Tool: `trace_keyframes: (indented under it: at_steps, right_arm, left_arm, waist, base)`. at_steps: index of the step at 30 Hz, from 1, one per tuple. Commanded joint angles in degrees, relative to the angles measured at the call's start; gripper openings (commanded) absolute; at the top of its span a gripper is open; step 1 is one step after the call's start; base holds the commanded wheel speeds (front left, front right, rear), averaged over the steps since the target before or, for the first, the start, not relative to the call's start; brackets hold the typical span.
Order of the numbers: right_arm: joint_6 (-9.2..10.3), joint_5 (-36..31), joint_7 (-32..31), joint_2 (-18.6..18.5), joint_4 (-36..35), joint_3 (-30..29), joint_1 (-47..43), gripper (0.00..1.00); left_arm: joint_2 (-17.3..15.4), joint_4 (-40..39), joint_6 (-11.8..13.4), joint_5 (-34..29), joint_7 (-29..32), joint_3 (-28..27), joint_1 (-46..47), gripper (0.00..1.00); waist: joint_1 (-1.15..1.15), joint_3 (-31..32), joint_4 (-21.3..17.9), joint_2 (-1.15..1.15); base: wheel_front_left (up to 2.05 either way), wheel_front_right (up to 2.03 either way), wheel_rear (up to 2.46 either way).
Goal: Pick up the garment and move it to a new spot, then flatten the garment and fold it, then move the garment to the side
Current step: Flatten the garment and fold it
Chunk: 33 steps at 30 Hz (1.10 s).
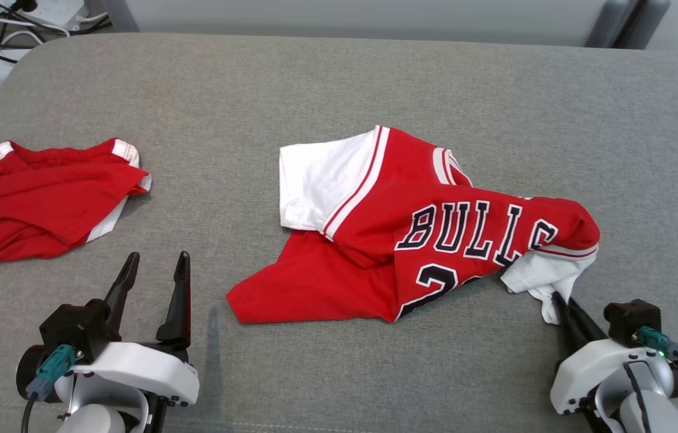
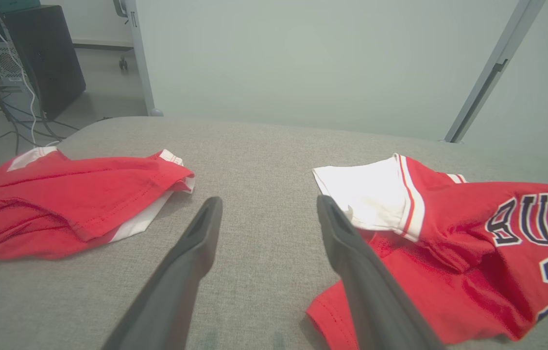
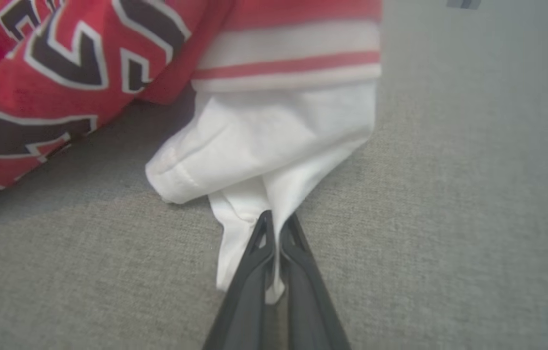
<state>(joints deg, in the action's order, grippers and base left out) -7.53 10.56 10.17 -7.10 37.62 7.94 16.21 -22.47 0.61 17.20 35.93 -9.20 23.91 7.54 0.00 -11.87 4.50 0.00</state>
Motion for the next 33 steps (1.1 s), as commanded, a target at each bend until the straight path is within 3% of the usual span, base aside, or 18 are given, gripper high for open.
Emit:
trace_keyframes:
  at_steps: [1,10,14,18,19,20,27,33]
  right_arm:
    - [0.04,0.6,0.8,-1.5,-0.8,0.5,-0.1,0.00]
    - [0.04,-2.7,-1.0,-7.8,-11.3,-8.4,-6.7,0.00]
    - [0.04,-4.0,-3.8,-7.3,-15.5,-11.6,-9.8,0.00]
    - [0.04,-4.1,-5.5,-5.8,-14.9,-12.8,-10.5,0.00]
    - [0.04,-4.0,-5.3,-5.3,-14.4,-12.8,-10.4,0.79]
    - [0.04,-3.7,-4.9,-4.7,-13.9,-13.0,-10.2,1.00]
    - [0.04,-2.5,-0.2,-2.1,-14.4,-16.7,-11.6,1.00]
    - [0.04,-2.2,2.5,0.3,-22.4,-20.2,-14.9,1.00]
  left_arm:
    - [-1.2,-0.9,-0.2,0.5,-0.9,-2.5,2.8,1.00]
    - [-0.9,-0.4,-0.3,0.7,-1.6,-2.4,3.1,1.00]
    - [-1.0,-0.3,-0.2,0.7,-1.6,-2.4,3.4,1.00]
    - [-1.0,-0.3,-0.1,0.7,-1.5,-2.3,3.5,1.00]
    - [-1.0,-0.3,-0.1,0.7,-1.4,-2.2,3.5,1.00]
    - [-1.0,-0.2,-0.1,0.6,-1.3,-2.1,3.6,1.00]
    - [-1.9,-0.7,0.7,0.7,-0.9,-2.3,2.2,1.00]
    - [-3.3,-2.2,1.9,0.7,0.0,-2.5,-0.7,1.00]
  waist:
    - [0.00,0.1,-0.6,0.00]
    - [0.00,0.1,-3.0,0.00]
    - [0.00,0.0,-3.6,0.00]
    - [0.00,0.1,-3.9,0.00]
    - [0.00,0.1,-3.9,0.00]
    - [0.00,0.4,-3.9,0.00]
    - [0.00,2.7,-3.3,0.00]
    - [0.00,6.1,-3.2,0.00]
  base:
    - [0.00,0.00,0.00]
    - [0.00,0.00,0.00]
    - [0.00,0.00,0.00]
    - [0.00,0.00,0.00]
    - [0.00,0.00,0.00]
    - [0.00,0.00,0.00]
    - [0.00,0.00,0.00]
    - [0.00,0.00,0.00]
